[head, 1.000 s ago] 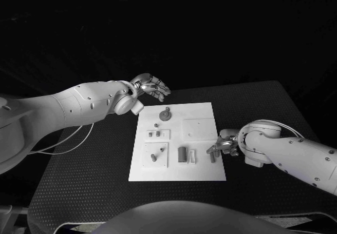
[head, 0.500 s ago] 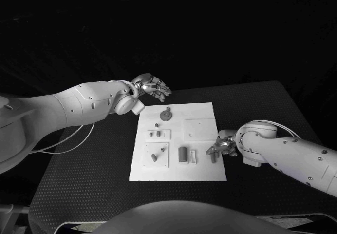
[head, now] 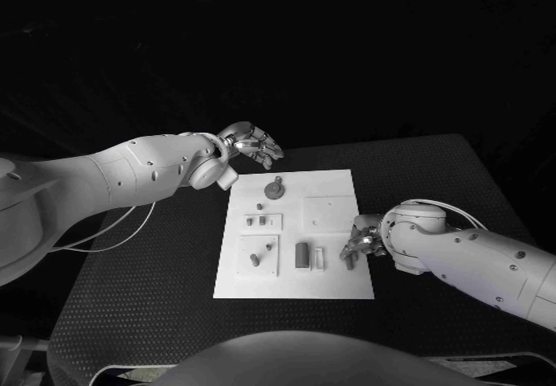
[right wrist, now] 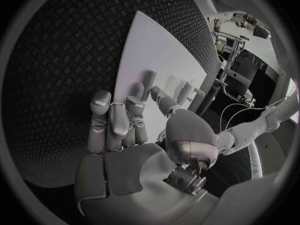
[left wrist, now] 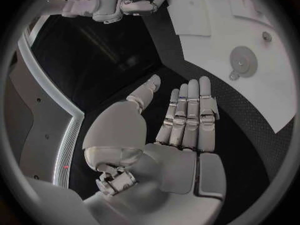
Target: Assemble the parts on the task board
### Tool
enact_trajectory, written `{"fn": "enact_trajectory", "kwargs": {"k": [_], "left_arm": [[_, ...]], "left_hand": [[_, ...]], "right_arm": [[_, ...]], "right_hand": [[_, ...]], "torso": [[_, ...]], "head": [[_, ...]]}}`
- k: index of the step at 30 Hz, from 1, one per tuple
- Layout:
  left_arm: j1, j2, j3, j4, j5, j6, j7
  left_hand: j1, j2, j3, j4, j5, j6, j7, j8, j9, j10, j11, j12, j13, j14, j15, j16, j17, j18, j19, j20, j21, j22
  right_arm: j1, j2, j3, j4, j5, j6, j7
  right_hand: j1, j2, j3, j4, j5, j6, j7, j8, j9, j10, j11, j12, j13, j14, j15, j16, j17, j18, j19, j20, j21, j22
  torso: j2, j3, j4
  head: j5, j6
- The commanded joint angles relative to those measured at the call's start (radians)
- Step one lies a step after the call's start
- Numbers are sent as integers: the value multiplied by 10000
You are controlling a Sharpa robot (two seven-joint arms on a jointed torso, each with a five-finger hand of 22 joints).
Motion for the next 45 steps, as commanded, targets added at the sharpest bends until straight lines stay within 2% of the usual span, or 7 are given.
{"fn": "enact_trajectory", "kwargs": {"k": [1, 11, 17, 29, 30, 31, 45], "left_arm": [[7, 7, 4, 32, -100, 44, 120], [8, -11, 4, 42, -89, 29, 113], [8, -12, 4, 42, -84, 27, 114], [8, -10, 4, 33, -78, 32, 103], [8, -10, 4, 33, -78, 33, 102], [8, -10, 4, 34, -77, 37, 101], [8, -16, 3, 21, -72, 134, 74]], "left_hand": [[-111, -21, 51, 4, -18, -54, -17, 35, -13, -26, -11, 50, -15, 56, 20, -68, 13, 197, -44, 40, -17, -5], [-117, -27, 52, 3, -18, -51, -19, 38, -13, -24, -12, 51, -15, 59, 19, -72, 19, 198, -42, 39, -15, -5], [-120, -28, 53, 3, -18, -52, -19, 38, -14, -24, -13, 51, -16, 60, 18, -74, 23, 198, -42, 39, -15, -4], [-126, -29, 56, 4, -18, -53, -19, 39, -15, -23, -13, 51, -17, 62, 18, -78, 29, 199, -41, 39, -14, -4], [-126, -29, 56, 4, -18, -53, -19, 39, -15, -23, -13, 51, -17, 62, 18, -79, 30, 199, -41, 39, -14, -4], [-127, -29, 56, 4, -18, -53, -19, 39, -15, -23, -13, 51, -17, 62, 18, -79, 30, 199, -41, 39, -14, -4], [-138, -38, 55, 4, -19, -55, -18, 39, -16, -24, -12, 51, -19, 64, 18, -85, 39, 198, -42, 39, -14, -3]], "right_arm": [[-304, -11, -220, -129, -1092, 577, -336], [-333, 28, -275, -58, -2105, 580, -341], [-335, -15, -289, 35, -2230, 577, -321], [-337, -205, -288, 159, -776, -173, -18], [-336, -231, -288, 143, -542, -241, -5], [-336, -258, -287, 115, -289, -321, 9], [-246, -434, -240, -377, 2690, -1127, 50]], "right_hand": [[258, -67, 42, -118, 53, -82, 81, -106, 44, 38, -21, 43, -17, 48, -13, 24, -21, 368, 85, 1, 65, 116], [801, -194, 32, -146, 46, -148, 116, -250, 123, 21, 13, -5, -71, -35, 12, -44, -159, 368, 51, 39, 26, 112], [1263, -163, -39, -156, 43, -492, 283, -749, -196, -46, 166, -41, -113, -151, 130, -108, -288, 368, -29, 74, -10, 123], [2679, 669, 729, -192, 77, -391, 391, -1224, -898, 30, 275, 27, -167, -82, 265, -50, -210, 368, -82, 171, 47, 157], [2532, 291, 1340, -17, 3081, -374, 271, -1243, -932, 13, 300, 14, -180, -126, 470, -31, -197, 191, -214, 210, 29, 142], [2414, 703, 1225, -178, 2657, -283, 418, -1200, -939, 96, 305, 58, -187, -58, 366, -3, -194, 237, -29, 135, 156, 148], [2347, 785, 1266, -195, 2764, -131, 351, -1148, -975, 130, 237, 80, -203, 15, 266, 20, -143, 367, -24, 156, 201, 159]], "torso": [[3, 5, -5], [2, 2, -3], [-1, 8, -6], [-2, 12, -7], [-1, 13, -9], [0, 12, -8], [-2, 20, -9]], "head": [[-9, 1], [-13, 1], [-10, 1], [-3, 1], [3, 1], [3, 1], [25, 1]]}}
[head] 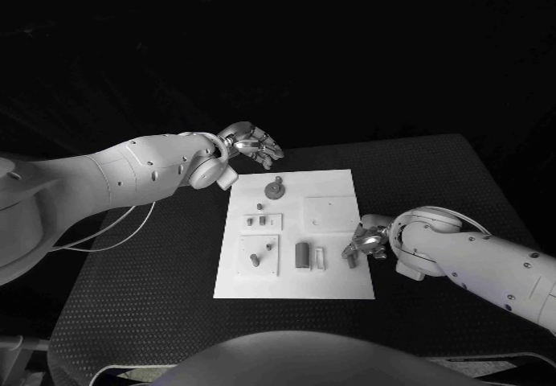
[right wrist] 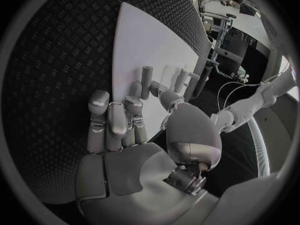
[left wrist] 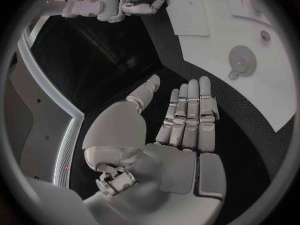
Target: Assemble the parts on the task board
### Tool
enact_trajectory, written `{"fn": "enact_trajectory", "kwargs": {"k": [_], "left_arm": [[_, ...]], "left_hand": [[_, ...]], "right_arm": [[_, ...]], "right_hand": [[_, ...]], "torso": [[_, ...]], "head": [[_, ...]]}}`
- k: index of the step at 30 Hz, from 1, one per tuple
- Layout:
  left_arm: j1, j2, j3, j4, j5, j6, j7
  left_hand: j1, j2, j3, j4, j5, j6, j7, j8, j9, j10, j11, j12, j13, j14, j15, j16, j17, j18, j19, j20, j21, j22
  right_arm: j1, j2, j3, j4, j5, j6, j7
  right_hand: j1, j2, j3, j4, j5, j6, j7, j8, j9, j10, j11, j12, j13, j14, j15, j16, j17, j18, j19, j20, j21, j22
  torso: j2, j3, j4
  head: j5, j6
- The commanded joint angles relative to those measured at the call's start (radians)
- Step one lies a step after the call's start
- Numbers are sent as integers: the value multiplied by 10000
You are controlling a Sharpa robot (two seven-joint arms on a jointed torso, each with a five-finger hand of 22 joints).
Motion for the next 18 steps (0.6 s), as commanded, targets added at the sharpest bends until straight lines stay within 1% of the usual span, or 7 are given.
{"fn": "enact_trajectory", "kwargs": {"k": [1, 4, 6, 7, 10, 13, 18], "left_arm": [[5, 4, 3, 13, -6, 116, 73], [5, 2, 2, 21, -6, 113, 69], [5, 6, 2, 22, -6, 121, 66], [5, 6, 2, 21, -6, 119, 66], [5, 12, 2, 21, -6, 123, 66], [5, 23, 2, 20, -6, 132, 66], [5, 40, 2, 15, -6, 139, 67]], "left_hand": [[-98, 1, 55, 3, -19, -55, -19, 39, -9, -24, -12, 51, -11, 64, 18, -47, 15, 173, -42, 39, -14, -3], [-100, -2, 55, 3, -19, -56, -18, 40, -9, -24, -12, 50, -12, 64, 18, -48, 17, 173, -42, 39, -14, -3], [-100, -5, 55, 1, -19, -56, -18, 40, -9, -25, -12, 50, -12, 64, 18, -50, 18, 174, -43, 39, -14, -3], [-101, -5, 55, 1, -19, -56, -19, 40, -9, -25, -12, 50, -12, 64, 18, -50, 18, 174, -43, 39, -14, -3], [-101, -6, 56, 0, -18, -56, -19, 40, -9, -25, -12, 50, -13, 64, 18, -52, 21, 174, -43, 38, -14, -3], [-102, -7, 56, 0, -18, -56, -19, 41, -10, -25, -12, 50, -13, 64, 17, -53, 22, 174, -43, 38, -14, -3], [-101, -9, 57, -2, -18, -56, -19, 41, -10, -25, -13, 50, -13, 64, 17, -55, 25, 174, -43, 38, -14, -3]], "right_arm": [[-118, -116, -133, -49, 718, 39, -645], [-35, -158, -118, 85, 1177, -94, -680], [27, -211, -88, 293, 1228, -290, -662], [38, -213, -82, 320, 1269, -314, -666], [99, -199, -59, 489, 1517, -571, -663], [122, -87, -52, 560, 1751, -831, -659], [123, 109, -52, 614, 1775, -849, -631]], "right_hand": [[908, 962, 690, -616, 288, -361, 405, -1136, 13, 40, -37, 43, -9, 41, -52, 60, 4, 413, 17, 14, 62, 160], [903, 951, 697, -616, 323, -340, 395, -1128, 9, 45, -47, 49, -10, 53, -62, 67, 18, 413, 20, 21, 71, 160], [901, 940, 701, -616, 346, -331, 391, -1125, 5, 47, -52, 51, -10, 53, -68, 66, 12, 413, 21, 24, 76, 161], [900, 938, 703, -616, 352, -328, 390, -1124, 5, 48, -53, 52, -10, 52, -70, 65, 8, 413, 21, 24, 76, 160], [897, 924, 705, -617, 372, -319, 386, -1120, 2, 50, -57, 54, -11, 53, -75, 65, 6, 413, 22, 27, 80, 160], [893, 915, 706, -614, 388, -312, 383, -1118, -1, 52, -59, 56, -11, 51, -79, 63, 0, 413, 23, 29, 82, 159], [877, 900, 708, -613, 432, -297, 378, -1112, -6, 52, -65, 59, -12, 52, -88, 62, -3, 413, 27, 32, 86, 156]], "torso": [[-1, 9, 0], [3, 7, 1], [4, 5, -3], [3, 5, -5], [3, 3, -3], [3, 0, 0], [4, -8, 10]], "head": [[-1, 1], [-7, 1], [-5, 1], [-4, 1], [-14, 1], [-27, 1], [-34, 1]]}}
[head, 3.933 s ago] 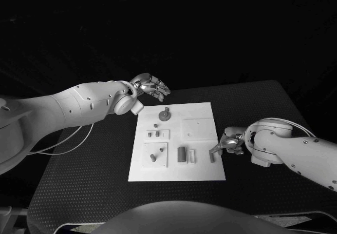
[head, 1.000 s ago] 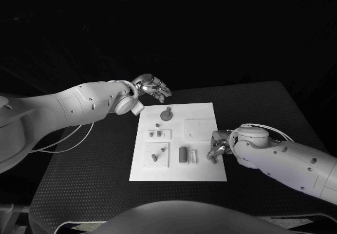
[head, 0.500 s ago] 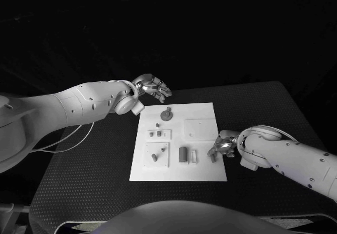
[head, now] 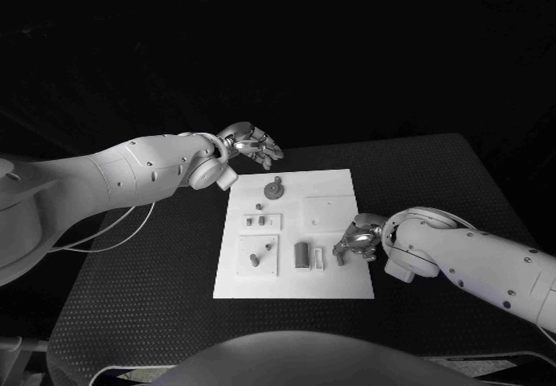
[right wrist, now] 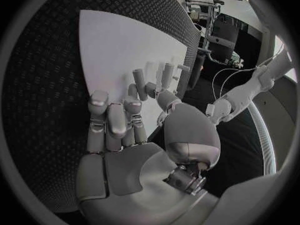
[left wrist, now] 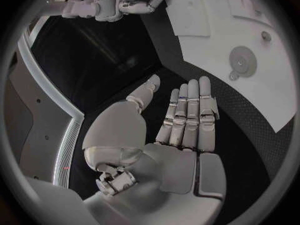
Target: Assemble the parts on the task board
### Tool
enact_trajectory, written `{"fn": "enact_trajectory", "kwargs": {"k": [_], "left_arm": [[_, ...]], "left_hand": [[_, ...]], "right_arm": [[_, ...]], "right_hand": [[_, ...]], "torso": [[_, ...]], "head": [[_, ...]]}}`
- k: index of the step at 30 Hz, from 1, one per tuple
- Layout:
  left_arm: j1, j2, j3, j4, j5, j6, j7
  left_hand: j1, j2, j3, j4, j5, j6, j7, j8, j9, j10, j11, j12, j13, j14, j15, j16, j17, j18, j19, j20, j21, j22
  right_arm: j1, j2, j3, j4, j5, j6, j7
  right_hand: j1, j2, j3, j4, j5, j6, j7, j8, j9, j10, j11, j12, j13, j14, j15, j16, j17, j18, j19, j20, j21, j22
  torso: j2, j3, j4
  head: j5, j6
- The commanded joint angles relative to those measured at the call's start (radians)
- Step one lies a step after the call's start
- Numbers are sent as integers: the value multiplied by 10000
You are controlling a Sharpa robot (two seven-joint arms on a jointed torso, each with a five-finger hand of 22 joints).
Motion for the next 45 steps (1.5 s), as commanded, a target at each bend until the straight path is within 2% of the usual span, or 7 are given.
{"fn": "enact_trajectory", "kwargs": {"k": [1, 8, 10, 18, 27, 45], "left_arm": [[7, 18, 5, 14, -6, 131, 71], [10, 20, 4, 29, -5, 128, 45], [10, 26, 4, 24, -5, 134, 49], [10, 36, 4, 18, -5, 194, 36], [10, 47, 4, 15, -5, 191, 43], [10, 50, 5, 13, -5, 196, 36]], "left_hand": [[-102, -9, 57, -2, -18, -57, -19, 41, -11, -25, -13, 50, -15, 64, 17, -56, 17, 113, -44, 37, -14, -3], [-105, -10, 58, -2, -18, -57, -19, 41, -12, -25, -13, 50, -15, 65, 17, -58, 20, 113, -44, 38, -13, -2], [-106, -12, 58, -2, -19, -58, -19, 42, -12, -25, -13, 50, -16, 65, 17, -59, 21, 112, -44, 38, -13, -2], [-93, -33, 61, -18, -19, -62, -19, 41, -14, -27, -13, 49, -18, 65, 17, -67, 30, 114, -48, 36, -15, -2], [-98, -34, 60, -15, -18, -63, -18, 42, -14, -28, -12, 48, -19, 64, 18, -70, 34, 112, -48, 38, -15, -2], [-107, -34, 61, -10, -18, -65, -16, 43, -16, -29, -11, 48, -21, 64, 19, -79, 44, 111, -49, 39, -14, -1]], "right_arm": [[-4, 128, 0, 4, 327, -256, -115], [10, 389, -6, -194, 443, -305, -119], [8, 493, -11, -273, 491, -130, -72], [-50, 780, -30, -525, 492, -31, -57], [-137, 869, -58, -573, 583, 85, -108], [-253, 1042, -67, -770, 762, 39, -185]], "right_hand": [[695, 716, 673, -601, 50, 44, 7, 33, 50, 20, -30, 60, -13, 30, -67, 60, -15, 461, 30, 27, 49, 155], [689, 710, 673, -600, 64, 46, 6, 34, 47, 20, -31, 60, -14, 27, -71, 58, -22, 461, 31, 27, 50, 153], [686, 708, 673, -599, 67, 46, 6, 33, 46, 20, -31, 60, -14, 21, -71, 53, -34, 461, 31, 28, 50, 153], [658, 712, 669, -594, 75, 35, 10, 25, 36, 12, -27, 55, -19, -6, -75, 33, -78, 461, 26, 33, 44, 147], [646, 718, 668, -593, 77, 31, 12, 21, 31, 8, -26, 52, -21, -10, -77, 29, -83, 461, 23, 36, 41, 145], [586, 720, 653, -590, 41, 16, 21, 9, 13, -11, -16, 43, -27, -36, -76, 10, -113, 461, 10, 49, 32, 137]], "torso": [[2, -13, 12], [7, -26, 9], [4, -13, 5], [1, 1, 11], [1, 4, -6], [0, -5, 8]], "head": [[-7, 1], [-16, 1], [-10, 1], [-3, 1], [13, 1], [8, 1]]}}
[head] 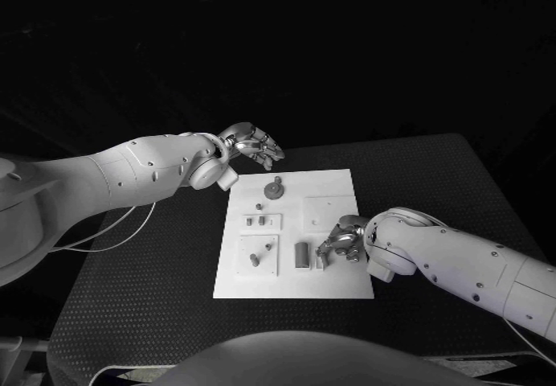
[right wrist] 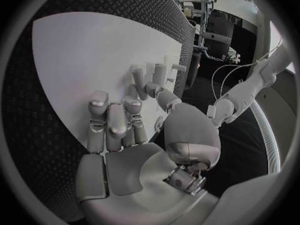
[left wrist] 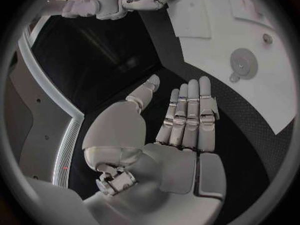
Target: Assemble the parts on the task board
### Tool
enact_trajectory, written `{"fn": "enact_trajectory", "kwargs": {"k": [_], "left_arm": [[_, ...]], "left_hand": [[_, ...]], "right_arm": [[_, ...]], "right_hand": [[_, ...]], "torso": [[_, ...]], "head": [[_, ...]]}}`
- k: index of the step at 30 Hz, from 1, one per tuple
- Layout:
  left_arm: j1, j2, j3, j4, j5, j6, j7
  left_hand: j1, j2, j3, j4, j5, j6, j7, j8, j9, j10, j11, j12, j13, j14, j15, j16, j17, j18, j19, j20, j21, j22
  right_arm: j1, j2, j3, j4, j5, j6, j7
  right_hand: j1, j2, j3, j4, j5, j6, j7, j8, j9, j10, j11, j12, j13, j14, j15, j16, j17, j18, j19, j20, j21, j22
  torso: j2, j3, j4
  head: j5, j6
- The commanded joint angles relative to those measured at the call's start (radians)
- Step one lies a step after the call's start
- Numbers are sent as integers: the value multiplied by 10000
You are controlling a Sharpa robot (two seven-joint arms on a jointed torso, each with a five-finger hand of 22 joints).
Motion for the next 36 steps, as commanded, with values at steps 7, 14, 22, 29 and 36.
{"fn": "enact_trajectory", "kwargs": {"k": [7, 14, 22, 29, 36], "left_arm": [[9, 17, 5, 10, -4, 122, 52], [10, 11, 5, 15, -4, 110, 40], [11, 9, 5, 32, -4, 106, 31], [11, 11, 5, 17, -4, 113, 28], [11, 26, 5, 6, -4, 117, 15]], "left_hand": [[-70, 6, 62, -9, -18, -66, -16, 44, -10, -29, -10, 48, -14, 65, 20, -43, 22, 186, -49, 40, -14, -1], [-73, 8, 63, -7, -18, -66, -16, 44, -10, -29, -10, 48, -15, 65, 20, -46, 25, 186, -49, 40, -14, -1], [-75, 6, 63, -8, -18, -68, -15, 44, -11, -30, -10, 48, -16, 65, 20, -49, 29, 186, -50, 40, -14, -1], [-76, 5, 64, -7, -19, -69, -15, 45, -11, -30, -10, 48, -16, 66, 20, -52, 33, 186, -51, 39, -14, -1], [-78, 3, 64, -8, -19, -69, -15, 45, -12, -30, -10, 48, -17, 66, 20, -55, 36, 186, -51, 40, -14, -1]], "right_arm": [[-96, 109, -22, -80, 214, 240, -77], [-103, 123, -26, -109, 242, 333, -85], [-103, 117, -42, -90, 244, 213, -99], [-103, 109, -53, -24, 245, 336, -30], [-103, 120, -61, 27, 244, 457, 66]], "right_hand": [[412, 665, 558, -583, -64, 8, 52, 3, -35, -28, -5, 35, -22, -35, -43, -9, -40, 463, 15, 39, 20, 123], [60, 470, 417, -503, -131, 3, 60, -6, -75, -55, 4, 14, -48, -67, -34, -44, -98, 463, 36, 80, -26, 85], [-585, -94, 431, 285, -128, 7, 58, -41, -184, -80, 2, -3, -90, -104, -45, -94, -179, 463, 106, 81, -121, 23], [-757, -407, 453, 634, -138, -11, 64, -55, -230, -111, 6, -1, -100, -150, -47, -127, -246, 463, 111, 56, -141, 30], [-800, -757, 485, 857, -142, -54, 80, -73, -266, -167, 20, -17, -115, -243, -36, -187, -360, 463, 79, 42, -176, 36]], "torso": [[1, -6, 3], [-1, -6, -4], [1, -2, -1], [-1, 4, -4], [-2, 5, -8]], "head": [[21, 1], [34, 1], [40, 1], [69, 1], [76, 1]]}}
